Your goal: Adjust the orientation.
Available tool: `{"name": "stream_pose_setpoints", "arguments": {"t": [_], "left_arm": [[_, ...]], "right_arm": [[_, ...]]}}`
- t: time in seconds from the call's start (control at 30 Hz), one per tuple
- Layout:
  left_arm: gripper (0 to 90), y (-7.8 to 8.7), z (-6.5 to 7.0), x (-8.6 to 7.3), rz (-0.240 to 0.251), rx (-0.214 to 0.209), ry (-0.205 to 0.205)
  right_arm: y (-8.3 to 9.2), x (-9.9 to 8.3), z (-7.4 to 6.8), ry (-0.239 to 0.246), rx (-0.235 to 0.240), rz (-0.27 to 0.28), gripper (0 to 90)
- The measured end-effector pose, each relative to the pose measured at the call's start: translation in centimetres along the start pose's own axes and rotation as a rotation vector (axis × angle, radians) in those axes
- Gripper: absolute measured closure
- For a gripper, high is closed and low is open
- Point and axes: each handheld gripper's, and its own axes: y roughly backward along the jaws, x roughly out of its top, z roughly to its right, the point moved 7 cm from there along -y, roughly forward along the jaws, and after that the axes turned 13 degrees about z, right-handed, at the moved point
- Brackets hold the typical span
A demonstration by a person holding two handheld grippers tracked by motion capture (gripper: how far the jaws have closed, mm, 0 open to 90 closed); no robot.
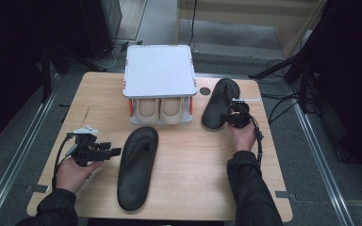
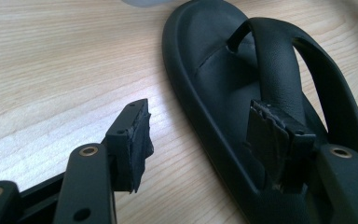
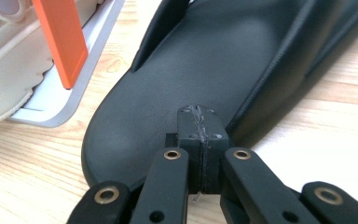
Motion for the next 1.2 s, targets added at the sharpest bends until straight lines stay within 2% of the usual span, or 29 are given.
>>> {"name": "stream_pose_setpoints", "arguments": {"t": [0.43, 0.73, 1.03, 1.13, 1.2], "left_arm": [[40.0, -0.6, 0.2, 0.5, -0.004, -0.010, -0.002], [40.1, -0.9, 0.3, 0.7, -0.019, -0.016, -0.003], [40.0, -1.1, 0.3, 0.8, -0.007, -0.021, 0.004], [40.0, -1.1, 0.3, 0.8, -0.008, -0.020, 0.003], [40.0, -1.1, 0.3, 0.8, -0.010, -0.021, 0.005]], "right_arm": [[0.9, -0.4, 0.9, -0.005, -0.017, 0.004, 90.0], [1.5, -0.6, 1.4, -0.026, -0.025, 0.004, 90.0], [2.1, -0.8, 2.0, -0.045, -0.029, 0.002, 90.0], [2.1, -0.7, 1.9, -0.045, -0.021, 0.002, 87.9], [2.3, -0.4, 1.8, -0.045, -0.014, 0.025, 84.8]]}}
